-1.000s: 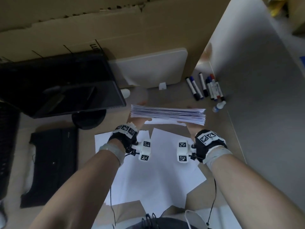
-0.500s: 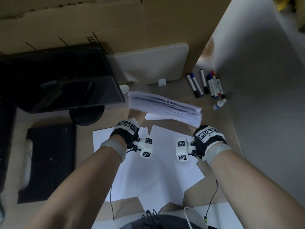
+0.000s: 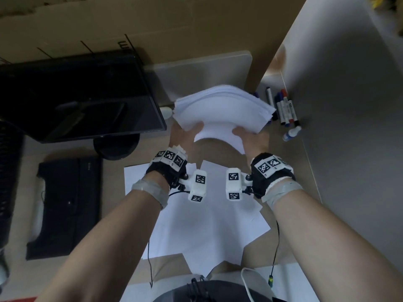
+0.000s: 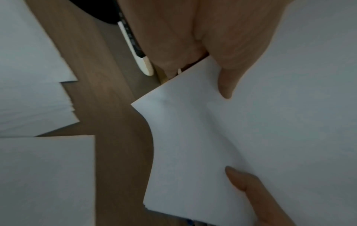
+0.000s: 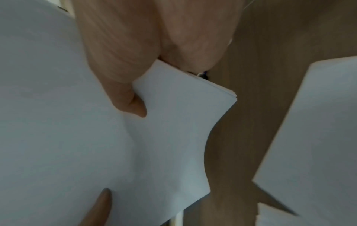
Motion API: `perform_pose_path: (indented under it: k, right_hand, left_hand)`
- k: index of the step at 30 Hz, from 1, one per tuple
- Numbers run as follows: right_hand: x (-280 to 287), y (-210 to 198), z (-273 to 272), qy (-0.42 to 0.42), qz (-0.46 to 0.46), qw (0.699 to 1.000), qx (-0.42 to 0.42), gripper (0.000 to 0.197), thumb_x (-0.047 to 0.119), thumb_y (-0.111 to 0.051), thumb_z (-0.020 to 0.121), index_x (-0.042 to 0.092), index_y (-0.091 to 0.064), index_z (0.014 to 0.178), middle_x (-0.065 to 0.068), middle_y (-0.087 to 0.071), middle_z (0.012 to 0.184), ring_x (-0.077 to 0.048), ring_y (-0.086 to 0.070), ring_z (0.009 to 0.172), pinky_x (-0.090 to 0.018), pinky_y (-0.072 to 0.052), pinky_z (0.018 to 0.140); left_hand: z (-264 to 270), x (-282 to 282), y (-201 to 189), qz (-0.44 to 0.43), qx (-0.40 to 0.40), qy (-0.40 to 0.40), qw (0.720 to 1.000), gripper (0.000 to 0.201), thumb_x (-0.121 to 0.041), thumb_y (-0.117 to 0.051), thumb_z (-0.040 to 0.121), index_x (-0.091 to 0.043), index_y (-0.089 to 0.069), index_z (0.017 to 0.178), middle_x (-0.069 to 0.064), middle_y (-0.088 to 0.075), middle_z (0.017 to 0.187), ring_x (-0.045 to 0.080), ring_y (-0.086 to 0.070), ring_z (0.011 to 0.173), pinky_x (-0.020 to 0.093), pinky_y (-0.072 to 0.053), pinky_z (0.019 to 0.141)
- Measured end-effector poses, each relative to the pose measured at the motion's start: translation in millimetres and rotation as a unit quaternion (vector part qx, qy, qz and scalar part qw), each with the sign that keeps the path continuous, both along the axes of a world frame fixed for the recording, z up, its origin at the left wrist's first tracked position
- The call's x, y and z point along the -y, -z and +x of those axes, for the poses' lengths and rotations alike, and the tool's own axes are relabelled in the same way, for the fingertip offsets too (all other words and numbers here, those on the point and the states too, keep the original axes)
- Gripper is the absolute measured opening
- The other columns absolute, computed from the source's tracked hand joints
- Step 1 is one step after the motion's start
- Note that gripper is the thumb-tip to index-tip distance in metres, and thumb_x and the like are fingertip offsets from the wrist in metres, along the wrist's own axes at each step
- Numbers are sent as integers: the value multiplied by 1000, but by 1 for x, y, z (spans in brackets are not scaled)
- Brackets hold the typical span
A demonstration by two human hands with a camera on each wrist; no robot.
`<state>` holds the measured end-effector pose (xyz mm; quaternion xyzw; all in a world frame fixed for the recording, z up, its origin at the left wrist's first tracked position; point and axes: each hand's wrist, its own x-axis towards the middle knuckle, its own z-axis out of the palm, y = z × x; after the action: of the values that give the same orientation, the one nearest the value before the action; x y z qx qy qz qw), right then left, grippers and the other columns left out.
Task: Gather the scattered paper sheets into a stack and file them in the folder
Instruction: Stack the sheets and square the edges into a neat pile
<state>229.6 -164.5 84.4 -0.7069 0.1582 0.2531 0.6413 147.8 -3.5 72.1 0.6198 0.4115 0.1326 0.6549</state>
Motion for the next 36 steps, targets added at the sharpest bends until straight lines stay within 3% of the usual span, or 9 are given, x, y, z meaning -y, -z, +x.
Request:
perform_pose_path:
  k: [4,9,14,17,19,23,28,33,36]
  right_hand:
    - [11,19,-5,-25,-53,996,-61,23,14,-81,72,8,-70,91,0,-70,83,-21,-67,76,-37,-55,70]
    - [6,9,0,0,-24,999,-43,24,1,-77,70,0,-71,93,-4,-72,83,-19,-66,68,-30,-51,65]
    - [-7,-21,9,31,33,999,21,18,-7,-73,68,9,-68,72,4,-71,70,-12,-66,58,-27,-56,59]
    - [-11,-27,8,29,48,997,54,23,-10,-71,71,12,-64,70,7,-69,68,-5,-64,54,-18,-52,53]
    - [-10,-20,5,0,31,998,48,22,-7,-72,73,14,-65,75,5,-69,75,-5,-65,62,-22,-55,64]
    - [-4,4,1,-63,-30,998,3,21,2,-78,75,11,-69,91,3,-69,83,-12,-66,75,-34,-55,78]
    - [-5,11,6,-72,-53,996,-18,20,-1,-76,75,16,-66,73,3,-67,79,-17,-64,74,-37,-54,82]
    - [-8,24,11,-99,-63,992,-49,18,6,-79,76,17,-65,71,5,-65,77,-18,-64,78,-31,-47,80]
    - [-9,29,9,-99,-68,991,-53,15,20,-81,78,15,-67,79,6,-65,82,-8,-59,72,-30,-47,81]
  left_hand:
    - [-3,-6,16,46,-110,40,992,49,-9,-75,64,-2,-61,111,10,-68,106,28,-65,96,36,-55,80]
    - [13,-4,6,9,-81,-3,997,15,5,-58,81,-4,-56,92,-3,-58,77,16,-54,73,16,-40,59]
    - [19,-7,-16,17,-35,-72,997,15,-4,-53,83,-5,-55,98,3,-57,87,21,-51,78,27,-38,65]
    - [19,-12,-23,30,5,-102,994,8,-3,-53,81,-11,-52,80,0,-52,75,20,-46,72,29,-35,68]
    - [11,-13,-17,52,-6,-73,996,10,-8,-53,75,-8,-53,85,2,-53,78,20,-46,75,30,-36,70]
    - [-4,-15,14,91,-117,-1,989,47,4,-58,74,3,-52,120,7,-62,95,25,-58,87,20,-42,66]
    - [9,-20,19,19,-102,-26,994,23,9,-62,76,-1,-59,96,5,-63,82,18,-57,71,16,-43,54]
    - [12,-31,26,7,-101,24,995,21,13,-64,70,-4,-58,80,-1,-60,73,15,-56,67,23,-45,59]
    - [8,-31,27,-15,-111,43,993,20,8,-71,74,-11,-64,74,2,-64,77,18,-60,68,26,-48,65]
